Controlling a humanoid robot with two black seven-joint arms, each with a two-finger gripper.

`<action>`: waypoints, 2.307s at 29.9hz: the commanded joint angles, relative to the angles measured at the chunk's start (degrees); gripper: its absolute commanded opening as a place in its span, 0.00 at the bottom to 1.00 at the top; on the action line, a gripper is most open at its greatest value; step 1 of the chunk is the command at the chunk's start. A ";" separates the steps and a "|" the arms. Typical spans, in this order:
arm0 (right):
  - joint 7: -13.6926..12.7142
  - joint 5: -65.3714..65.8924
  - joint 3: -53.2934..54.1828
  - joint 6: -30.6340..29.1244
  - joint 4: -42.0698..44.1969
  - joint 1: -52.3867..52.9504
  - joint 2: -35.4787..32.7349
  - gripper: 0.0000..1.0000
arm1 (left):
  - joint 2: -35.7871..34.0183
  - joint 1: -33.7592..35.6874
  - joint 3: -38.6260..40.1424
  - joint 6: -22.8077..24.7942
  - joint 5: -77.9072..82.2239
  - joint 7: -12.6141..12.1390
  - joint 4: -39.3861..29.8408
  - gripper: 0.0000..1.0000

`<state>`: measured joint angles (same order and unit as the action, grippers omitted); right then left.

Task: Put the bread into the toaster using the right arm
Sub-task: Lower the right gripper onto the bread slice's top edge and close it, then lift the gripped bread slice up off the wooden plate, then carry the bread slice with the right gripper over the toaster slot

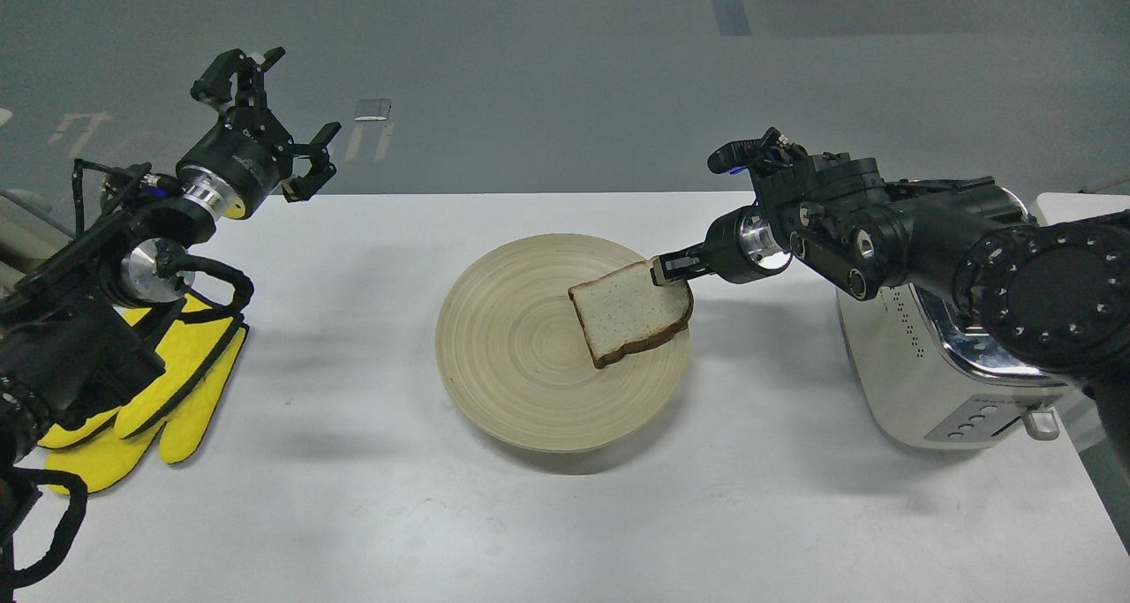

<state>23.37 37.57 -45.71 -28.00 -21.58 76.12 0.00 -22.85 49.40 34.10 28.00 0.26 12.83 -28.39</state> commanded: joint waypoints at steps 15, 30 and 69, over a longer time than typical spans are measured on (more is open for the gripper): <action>0.10 -0.30 1.05 0.00 -0.57 4.12 0.00 0.00 | 0.00 0.00 0.00 0.00 0.00 0.00 0.00 1.00; -0.69 -0.21 3.61 0.00 -11.36 21.42 -5.79 0.00 | 0.00 0.00 0.00 0.00 0.00 0.00 0.00 1.00; -6.32 15.78 -39.72 0.00 -62.00 75.58 -44.74 0.00 | -0.09 -0.09 0.00 0.00 0.00 0.09 0.00 1.00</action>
<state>17.15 52.49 -85.18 -28.00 -83.66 151.68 -44.22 -22.90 49.30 34.10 28.00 0.26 12.92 -28.39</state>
